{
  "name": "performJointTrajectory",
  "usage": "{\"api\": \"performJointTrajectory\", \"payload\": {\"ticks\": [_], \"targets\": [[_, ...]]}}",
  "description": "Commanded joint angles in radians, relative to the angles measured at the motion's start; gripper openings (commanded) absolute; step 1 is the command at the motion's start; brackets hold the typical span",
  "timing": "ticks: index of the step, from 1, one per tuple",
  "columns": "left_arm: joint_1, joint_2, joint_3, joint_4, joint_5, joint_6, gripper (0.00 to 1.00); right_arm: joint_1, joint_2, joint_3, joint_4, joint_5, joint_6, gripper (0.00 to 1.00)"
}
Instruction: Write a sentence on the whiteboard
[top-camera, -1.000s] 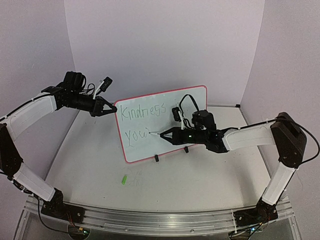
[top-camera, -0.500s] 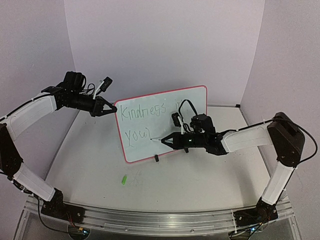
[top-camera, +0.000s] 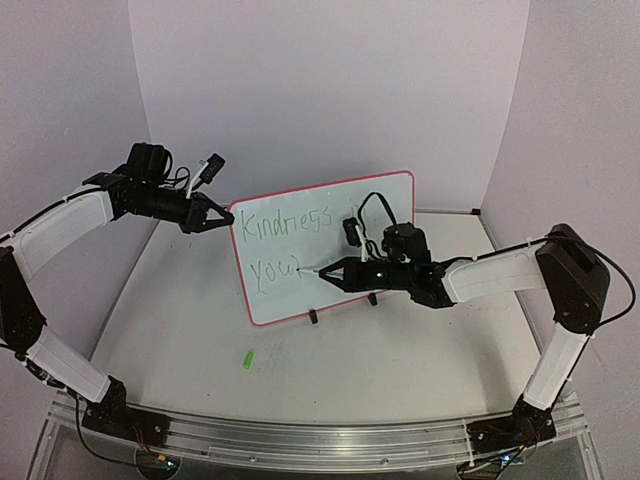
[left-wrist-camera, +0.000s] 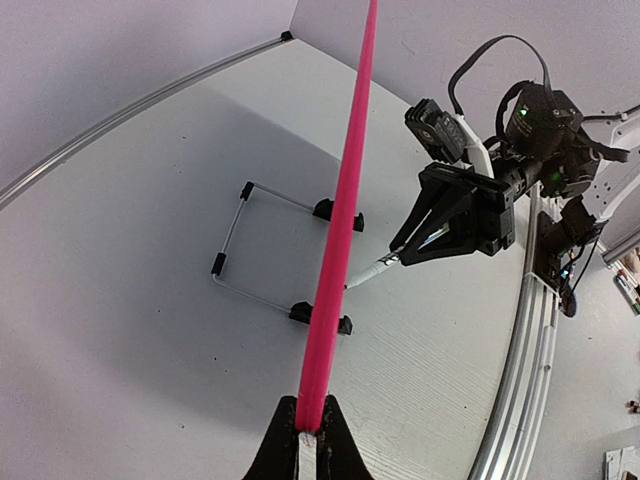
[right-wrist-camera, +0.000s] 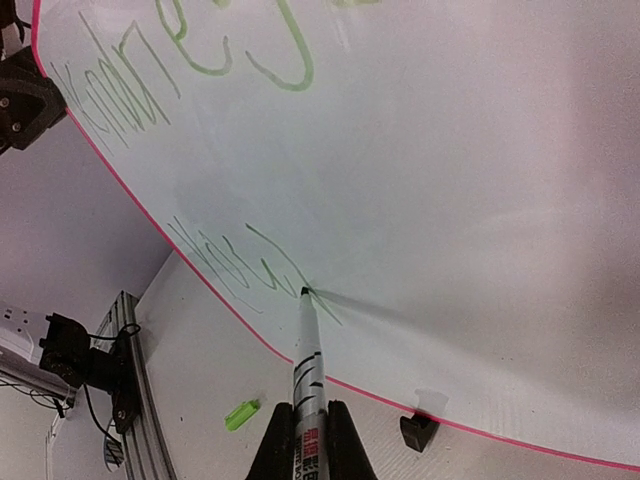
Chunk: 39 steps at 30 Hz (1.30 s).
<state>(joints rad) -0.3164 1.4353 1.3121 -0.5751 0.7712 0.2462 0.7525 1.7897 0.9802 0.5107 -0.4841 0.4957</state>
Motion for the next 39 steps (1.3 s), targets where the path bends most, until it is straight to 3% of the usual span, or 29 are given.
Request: {"api": "performJointTrajectory", "payload": {"ticks": [1,39], "targets": [[-0.015,-0.026,0.003,0.009,0.021,0.016,0.0,-0.008,-0.032,0.029,0.056,0.067,0.007,0.0],[-0.02,-0.031,0.002,0.008,0.024,0.014,0.0,-0.008,-0.104,-0.052,0.075,0.139,0.008,0.0]]}}
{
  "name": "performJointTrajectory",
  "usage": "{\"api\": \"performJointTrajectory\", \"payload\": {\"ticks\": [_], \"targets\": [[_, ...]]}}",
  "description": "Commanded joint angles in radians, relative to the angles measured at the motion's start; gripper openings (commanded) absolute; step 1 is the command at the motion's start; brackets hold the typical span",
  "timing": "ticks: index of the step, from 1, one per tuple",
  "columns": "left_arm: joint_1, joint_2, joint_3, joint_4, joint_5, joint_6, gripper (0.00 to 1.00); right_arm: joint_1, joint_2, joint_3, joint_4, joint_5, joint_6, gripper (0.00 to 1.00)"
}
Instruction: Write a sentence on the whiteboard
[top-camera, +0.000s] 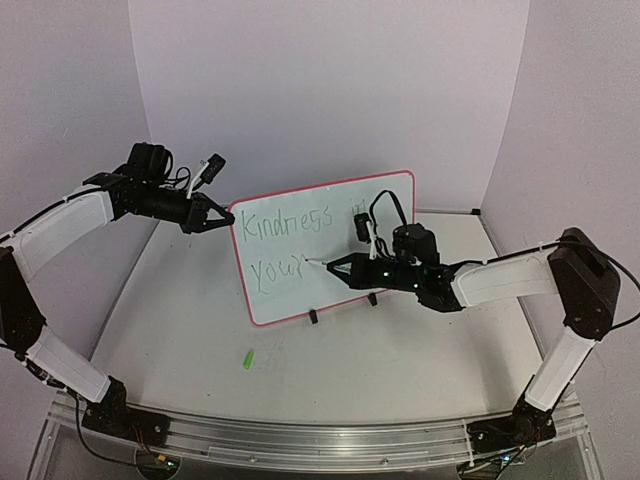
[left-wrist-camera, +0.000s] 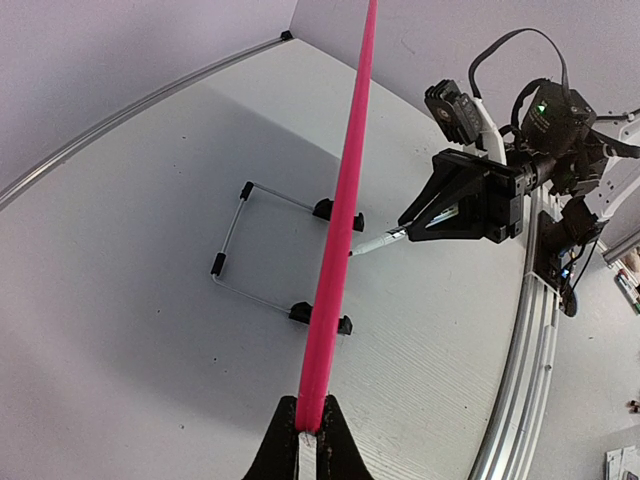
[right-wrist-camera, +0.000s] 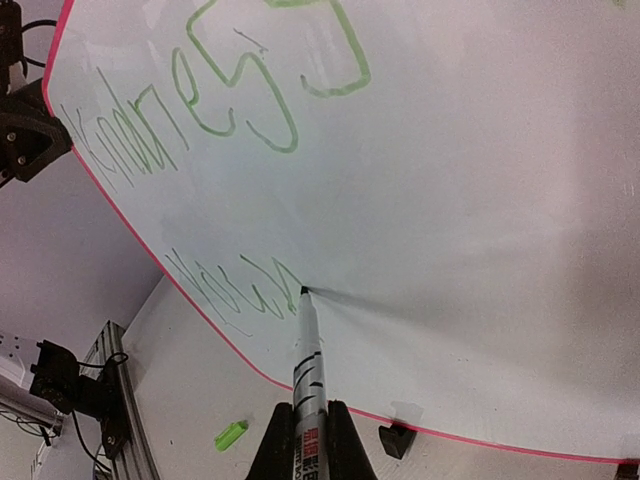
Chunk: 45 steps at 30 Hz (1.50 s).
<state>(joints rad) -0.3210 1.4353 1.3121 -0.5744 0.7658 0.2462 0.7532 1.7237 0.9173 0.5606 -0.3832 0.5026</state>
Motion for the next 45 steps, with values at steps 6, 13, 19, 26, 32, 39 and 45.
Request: {"api": "performJointTrajectory", "payload": {"ticks": [6,13,19,26,32,39,45], "targets": [[-0.016,-0.029,0.003,0.008,0.031,0.014,0.0,-0.009,-0.06,0.008,0.02,0.01,-0.005,0.0],[-0.016,-0.03,0.002,0.008,0.032,0.014,0.0,-0.009,-0.119,-0.001,-0.03,0.01,-0.029,0.0],[-0.017,-0.03,0.002,0.008,0.031,0.014,0.0,-0.009,-0.174,-0.007,-0.088,0.004,-0.049,0.0],[-0.016,-0.03,0.001,0.008,0.031,0.014,0.0,-0.015,-0.223,-0.029,-0.105,-0.05,-0.035,0.0],[-0.017,-0.029,0.001,0.008,0.031,0.014,0.0,-0.035,-0.252,-0.063,-0.108,-0.076,-0.027,0.0],[-0.017,-0.027,0.001,0.007,0.029,0.014,0.0,-0.076,-0.253,-0.098,-0.097,-0.093,-0.035,0.0],[-0.018,-0.024,0.001,0.007,0.028,0.013,0.0,-0.091,-0.21,-0.092,-0.065,-0.111,-0.042,0.0]]}}
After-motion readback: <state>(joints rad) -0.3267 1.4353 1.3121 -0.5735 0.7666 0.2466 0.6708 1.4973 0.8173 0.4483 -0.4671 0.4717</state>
